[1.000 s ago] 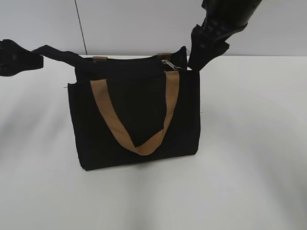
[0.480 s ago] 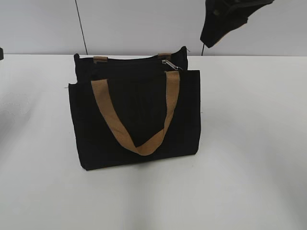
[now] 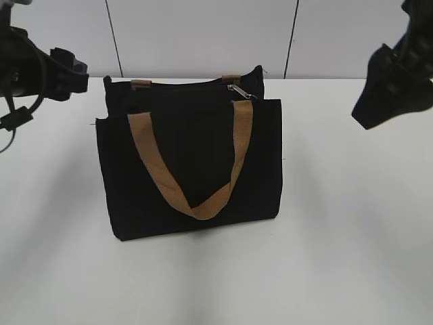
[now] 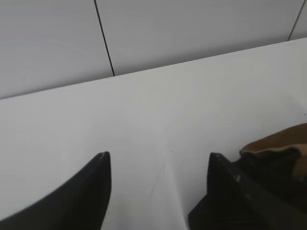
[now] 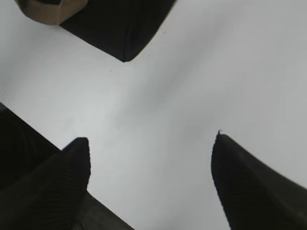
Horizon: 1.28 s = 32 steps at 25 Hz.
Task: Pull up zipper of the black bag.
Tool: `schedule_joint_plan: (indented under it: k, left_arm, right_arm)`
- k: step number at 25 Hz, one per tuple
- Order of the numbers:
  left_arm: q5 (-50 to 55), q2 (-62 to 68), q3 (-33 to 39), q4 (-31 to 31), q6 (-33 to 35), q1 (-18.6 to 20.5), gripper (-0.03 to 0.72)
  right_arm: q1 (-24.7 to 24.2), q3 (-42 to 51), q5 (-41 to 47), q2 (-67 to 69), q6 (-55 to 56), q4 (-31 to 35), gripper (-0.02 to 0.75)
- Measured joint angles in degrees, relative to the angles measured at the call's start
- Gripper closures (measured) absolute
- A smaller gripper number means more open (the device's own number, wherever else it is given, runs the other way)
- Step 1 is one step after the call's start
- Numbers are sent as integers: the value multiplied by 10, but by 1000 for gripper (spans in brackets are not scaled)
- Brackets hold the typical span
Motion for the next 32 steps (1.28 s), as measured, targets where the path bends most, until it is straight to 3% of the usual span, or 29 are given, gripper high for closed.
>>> schedule_joint_plan:
  k: [2,4,9,13,19,26,32]
  left_arm:
    - [87,5,-1,-90,118,-43,216]
    - [191,16,-6,-222,275,-69,216]
    - [296,-13,-32,-598,632,-75,216]
    - [350,-108,-54,-782,801,-77,205]
    - [482,-263,-47,-871,893,-77,158]
    - [546,-481,70,-897,905,-77,155]
    - [540,-646,127,-917,918,-77,155]
  right_arm:
    - [0,40,-16,-33,2,9,142]
    - [0,79,-31,-65,3,24,142]
    - [0,175,-56,-148,4,50,142]
    - [0,235,-47,-223,4,51,142]
    - [0,324,0,-369,24,53,142]
    - [0,447,9,-547,44,49,142]
    - [0,468,-13,-641,47,33,142]
